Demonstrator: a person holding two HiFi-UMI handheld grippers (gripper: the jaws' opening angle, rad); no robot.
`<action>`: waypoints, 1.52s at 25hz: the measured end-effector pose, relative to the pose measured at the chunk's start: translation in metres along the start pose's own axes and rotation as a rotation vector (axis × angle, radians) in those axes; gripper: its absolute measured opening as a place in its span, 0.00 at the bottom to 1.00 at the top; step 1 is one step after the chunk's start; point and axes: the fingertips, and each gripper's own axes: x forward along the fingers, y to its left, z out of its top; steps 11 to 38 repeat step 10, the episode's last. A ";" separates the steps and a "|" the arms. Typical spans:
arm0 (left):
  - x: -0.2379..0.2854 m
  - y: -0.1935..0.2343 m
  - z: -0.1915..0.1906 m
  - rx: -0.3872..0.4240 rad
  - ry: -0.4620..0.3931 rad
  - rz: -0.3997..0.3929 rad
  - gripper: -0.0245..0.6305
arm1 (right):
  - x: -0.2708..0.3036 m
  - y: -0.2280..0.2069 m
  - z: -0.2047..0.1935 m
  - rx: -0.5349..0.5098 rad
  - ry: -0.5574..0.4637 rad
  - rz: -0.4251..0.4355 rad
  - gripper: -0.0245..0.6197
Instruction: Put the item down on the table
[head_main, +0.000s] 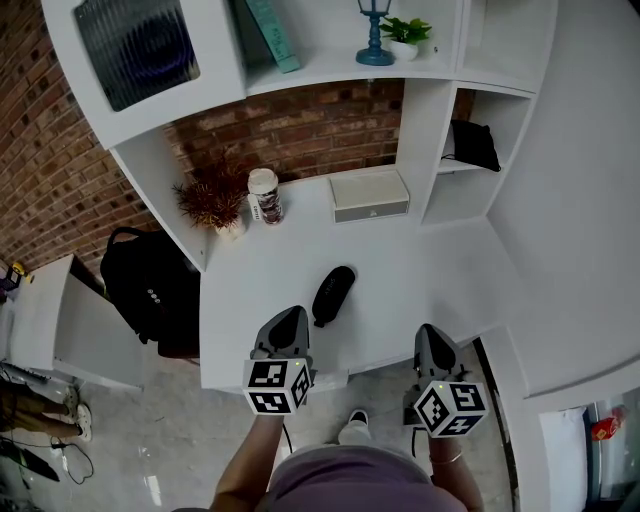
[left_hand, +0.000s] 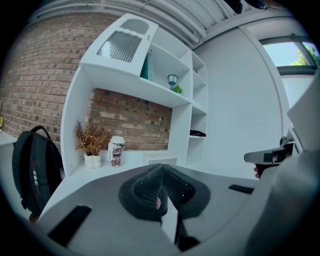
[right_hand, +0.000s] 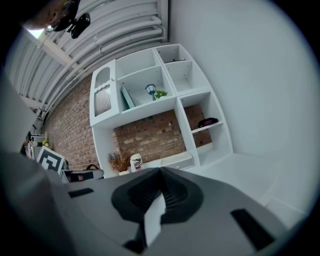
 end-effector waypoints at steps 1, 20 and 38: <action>0.000 0.000 0.000 0.000 0.000 0.000 0.04 | 0.000 0.000 0.000 0.000 0.001 0.001 0.04; 0.004 -0.003 -0.001 -0.002 0.002 -0.009 0.04 | 0.003 -0.001 -0.001 -0.001 0.005 0.002 0.04; 0.004 -0.003 -0.001 -0.002 0.002 -0.009 0.04 | 0.003 -0.001 -0.001 -0.001 0.005 0.002 0.04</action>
